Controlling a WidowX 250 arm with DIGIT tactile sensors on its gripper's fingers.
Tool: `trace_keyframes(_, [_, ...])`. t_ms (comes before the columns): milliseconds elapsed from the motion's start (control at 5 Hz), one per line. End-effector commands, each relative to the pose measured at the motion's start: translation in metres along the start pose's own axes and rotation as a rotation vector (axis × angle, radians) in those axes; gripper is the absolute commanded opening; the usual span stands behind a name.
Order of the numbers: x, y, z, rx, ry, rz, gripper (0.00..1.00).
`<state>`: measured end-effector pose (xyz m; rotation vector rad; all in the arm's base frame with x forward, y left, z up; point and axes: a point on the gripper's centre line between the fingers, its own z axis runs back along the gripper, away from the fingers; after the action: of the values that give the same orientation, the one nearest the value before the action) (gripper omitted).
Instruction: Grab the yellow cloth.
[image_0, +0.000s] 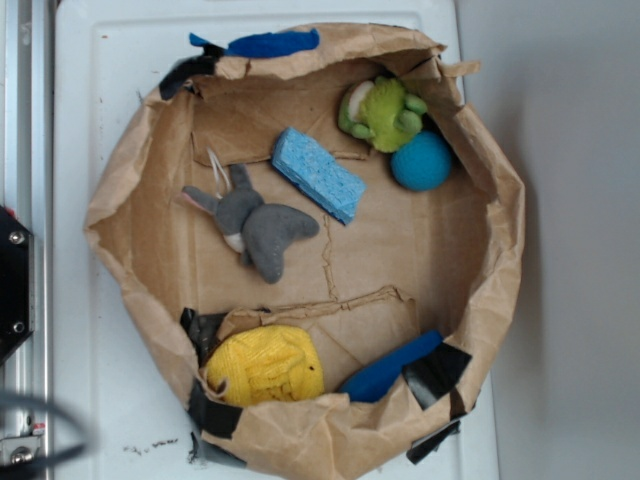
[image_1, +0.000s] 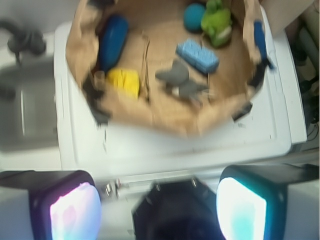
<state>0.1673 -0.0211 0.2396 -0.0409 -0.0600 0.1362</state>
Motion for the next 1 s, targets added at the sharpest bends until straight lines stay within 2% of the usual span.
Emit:
trace_keyframes(0, [0.062,0.010,0.002,-0.081,0.053,0.360,1.00])
trace_keyframes(200, [0.040,0.007,-0.021,-0.246,0.269,0.628,1.00])
trace_keyframes(800, [0.040,0.007,-0.021,-0.246,0.269,0.628,1.00])
